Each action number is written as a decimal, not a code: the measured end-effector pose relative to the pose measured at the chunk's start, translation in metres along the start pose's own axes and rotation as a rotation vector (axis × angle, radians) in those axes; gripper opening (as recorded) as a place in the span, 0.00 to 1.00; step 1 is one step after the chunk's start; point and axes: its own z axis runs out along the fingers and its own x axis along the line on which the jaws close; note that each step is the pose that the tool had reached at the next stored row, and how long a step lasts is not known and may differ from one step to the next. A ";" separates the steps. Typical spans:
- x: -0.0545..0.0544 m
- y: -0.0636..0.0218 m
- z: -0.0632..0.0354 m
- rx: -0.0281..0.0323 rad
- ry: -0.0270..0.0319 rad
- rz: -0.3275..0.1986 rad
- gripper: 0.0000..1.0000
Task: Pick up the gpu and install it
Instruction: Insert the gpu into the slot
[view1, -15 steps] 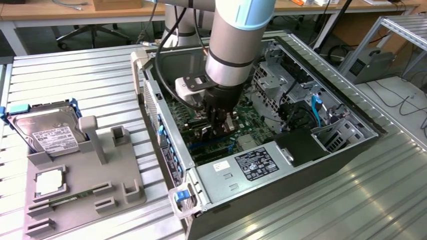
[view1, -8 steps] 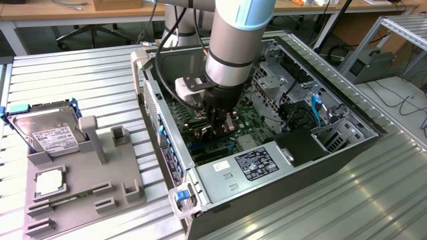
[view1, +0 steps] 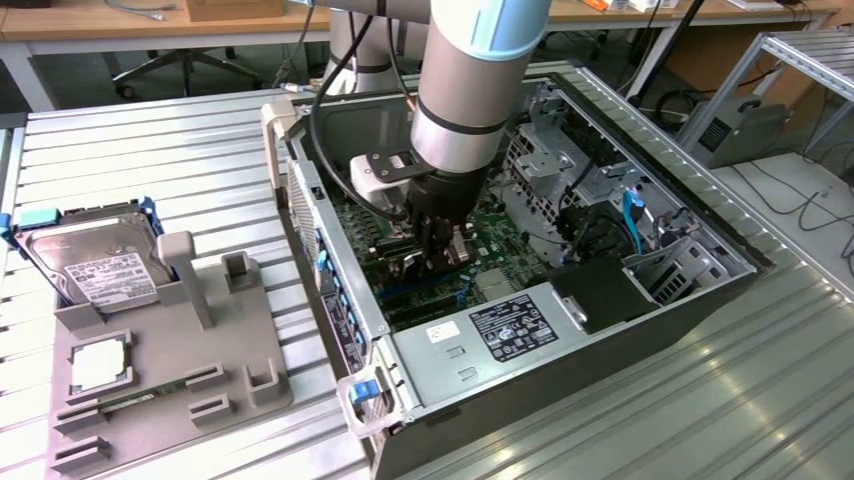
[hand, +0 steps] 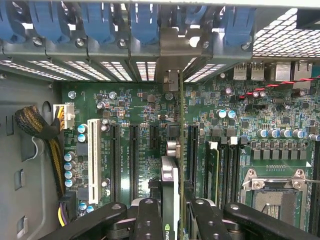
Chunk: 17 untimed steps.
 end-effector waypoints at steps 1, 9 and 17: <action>0.000 0.0000 0.0000 0.0000 0.0000 0.000 0.27; 0.000 0.0000 0.0008 0.0000 0.0000 0.000 0.27; 0.000 0.0000 0.0021 -0.0001 0.0002 0.000 0.27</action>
